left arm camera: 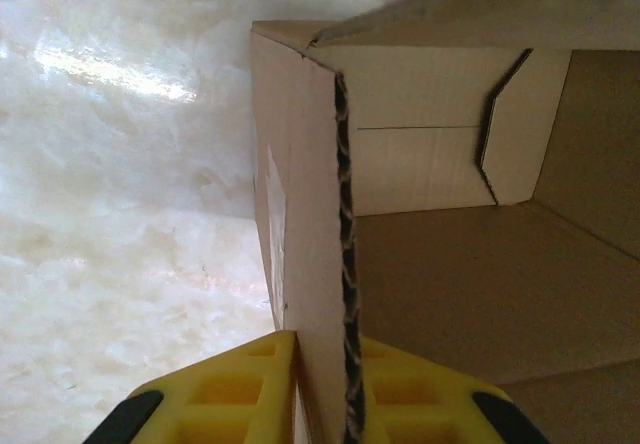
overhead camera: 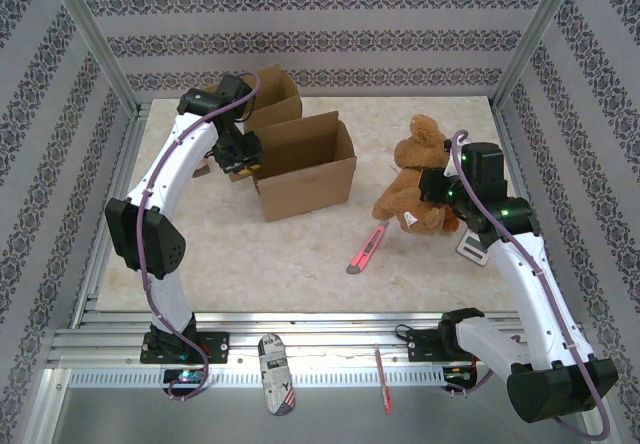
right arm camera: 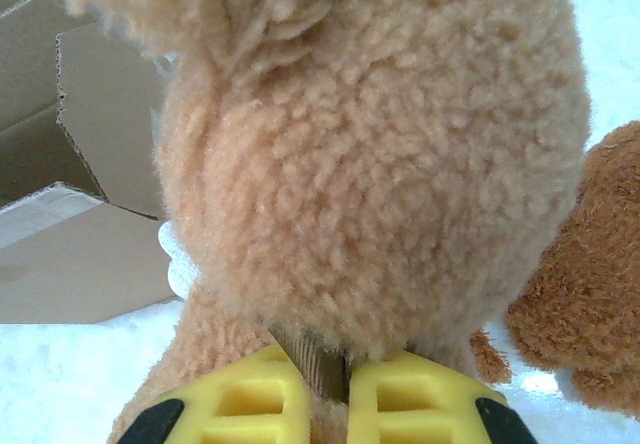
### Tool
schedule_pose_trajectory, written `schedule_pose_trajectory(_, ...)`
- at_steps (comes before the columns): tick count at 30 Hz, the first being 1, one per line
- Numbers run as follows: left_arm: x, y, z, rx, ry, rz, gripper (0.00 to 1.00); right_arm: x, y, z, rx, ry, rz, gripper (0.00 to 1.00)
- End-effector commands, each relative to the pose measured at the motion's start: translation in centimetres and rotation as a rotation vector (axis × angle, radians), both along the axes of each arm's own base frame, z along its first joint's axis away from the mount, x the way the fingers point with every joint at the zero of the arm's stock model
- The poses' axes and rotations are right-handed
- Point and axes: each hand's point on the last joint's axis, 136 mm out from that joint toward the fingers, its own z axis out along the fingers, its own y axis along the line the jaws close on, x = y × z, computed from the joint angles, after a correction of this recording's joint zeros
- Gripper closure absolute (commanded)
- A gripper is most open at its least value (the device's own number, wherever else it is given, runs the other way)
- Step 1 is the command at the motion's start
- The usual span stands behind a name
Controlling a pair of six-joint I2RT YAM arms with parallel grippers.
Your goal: Unpack the express box
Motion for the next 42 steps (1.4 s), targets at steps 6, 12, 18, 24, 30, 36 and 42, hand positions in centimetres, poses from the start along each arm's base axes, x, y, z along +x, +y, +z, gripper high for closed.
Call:
schedule_pose_trajectory(6, 1.8, -1.2, 2.0, -0.084, -0.074, 0.000, 0.69, 0.0, -0.3, 0.4, 0.007, -0.018, -0.005, 1.00)
schedule_pose_trajectory(12, 2.6, -2.1, 4.4, -0.133, -0.181, -0.046, 0.33, 0.1, -0.6, 0.4, 0.007, -0.009, -0.012, 1.00)
schedule_pose_trajectory(18, 2.6, -3.0, 6.4, -0.178, -0.261, -0.122, 0.19, 0.8, -0.8, 0.5, 0.014, -0.003, -0.015, 1.00)
schedule_pose_trajectory(24, 1.2, -2.8, 11.0, -0.178, -0.431, -0.232, 0.00, 3.0, -0.9, 1.2, 0.023, 0.007, -0.023, 1.00)
schedule_pose_trajectory(30, -1.1, -2.5, 14.3, -0.186, -0.598, -0.305, 0.00, 6.1, -1.8, 1.4, 0.016, 0.032, -0.073, 1.00)
schedule_pose_trajectory(36, -2.7, -2.2, 15.2, -0.194, -0.676, -0.326, 0.00, 9.8, -2.9, -0.7, -0.010, 0.135, -0.146, 1.00)
schedule_pose_trajectory(42, -3.7, -2.0, 16.0, -0.180, -0.709, -0.353, 0.00, 13.8, -4.3, -3.3, -0.072, 0.249, -0.225, 1.00)
